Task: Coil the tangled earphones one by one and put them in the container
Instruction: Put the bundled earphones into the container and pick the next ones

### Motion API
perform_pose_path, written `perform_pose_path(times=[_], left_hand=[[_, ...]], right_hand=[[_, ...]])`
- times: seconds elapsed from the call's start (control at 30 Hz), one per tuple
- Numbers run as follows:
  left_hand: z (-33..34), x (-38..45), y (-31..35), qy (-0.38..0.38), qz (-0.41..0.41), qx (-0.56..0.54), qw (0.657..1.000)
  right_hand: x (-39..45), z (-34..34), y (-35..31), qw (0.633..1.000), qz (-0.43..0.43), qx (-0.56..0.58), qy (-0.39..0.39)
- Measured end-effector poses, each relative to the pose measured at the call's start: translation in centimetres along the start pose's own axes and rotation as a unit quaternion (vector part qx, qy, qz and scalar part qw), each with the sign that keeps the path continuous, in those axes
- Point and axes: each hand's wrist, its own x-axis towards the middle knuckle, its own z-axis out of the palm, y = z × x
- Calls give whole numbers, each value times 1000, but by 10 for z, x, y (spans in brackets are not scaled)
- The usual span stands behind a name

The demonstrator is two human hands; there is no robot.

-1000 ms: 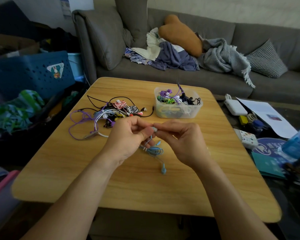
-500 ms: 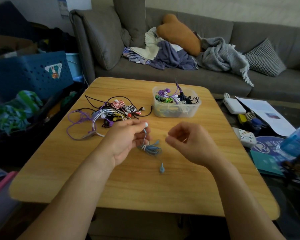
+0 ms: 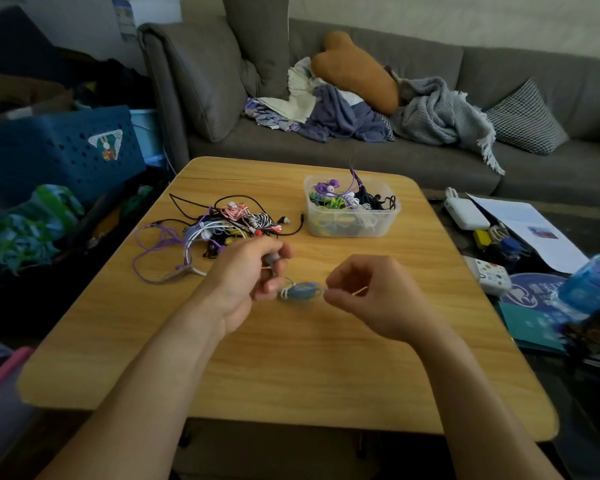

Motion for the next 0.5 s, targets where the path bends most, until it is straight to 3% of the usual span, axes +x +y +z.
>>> perform_pose_path(times=[0.1,0.27,0.37,0.5], left_hand=[[1,-3,4,-78,-21,-71,994],[7,-7,0,-71,78,48,993],[10,-7,-3,-74,123,134,981],[18,-10,-9,-62,173,164,969]], right_hand=[[0,-5,-5,990,25,129,44],[-6,-4,-22,907,73,414,22],[-4,5,-25,878,105,467,18],[-3,15,-26,886,87,454,44]])
